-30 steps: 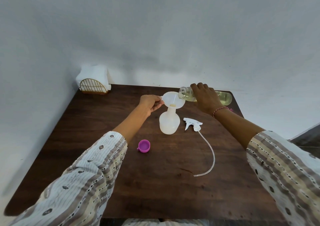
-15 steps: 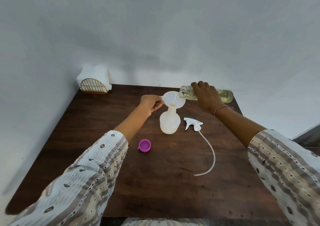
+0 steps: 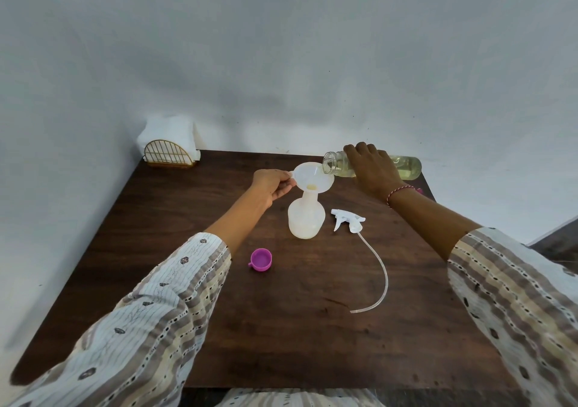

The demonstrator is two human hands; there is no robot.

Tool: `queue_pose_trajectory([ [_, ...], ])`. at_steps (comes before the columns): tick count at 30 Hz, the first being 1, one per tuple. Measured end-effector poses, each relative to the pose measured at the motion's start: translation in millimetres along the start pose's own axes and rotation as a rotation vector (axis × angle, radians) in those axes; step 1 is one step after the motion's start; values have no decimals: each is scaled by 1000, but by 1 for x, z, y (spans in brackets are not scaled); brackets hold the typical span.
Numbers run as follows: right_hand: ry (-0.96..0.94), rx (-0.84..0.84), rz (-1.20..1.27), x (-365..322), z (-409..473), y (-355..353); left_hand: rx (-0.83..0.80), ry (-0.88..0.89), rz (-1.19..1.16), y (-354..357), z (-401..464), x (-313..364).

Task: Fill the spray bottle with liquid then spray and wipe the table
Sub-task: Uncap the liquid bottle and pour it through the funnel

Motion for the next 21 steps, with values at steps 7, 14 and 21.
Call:
queue_pose_trajectory([
  [7,-8,-2,-12,-1,-1,1,-2,4,1,0,0,0],
  [14,-19,11,-23,-2,-1,2,-12,7,-2,1,-2,0],
  [21,-18,16,-34,-1,-1,2,-4,7,7,1,0,0],
])
Point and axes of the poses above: each hand's wrist, its own z-axis towards the middle knuckle, its own y-axis out of the palm, x = y × z, the point moved 4 cm from there along z, towards the middle knuckle, and after that the axes turned 1 degree about x, right-handed, at the moved point
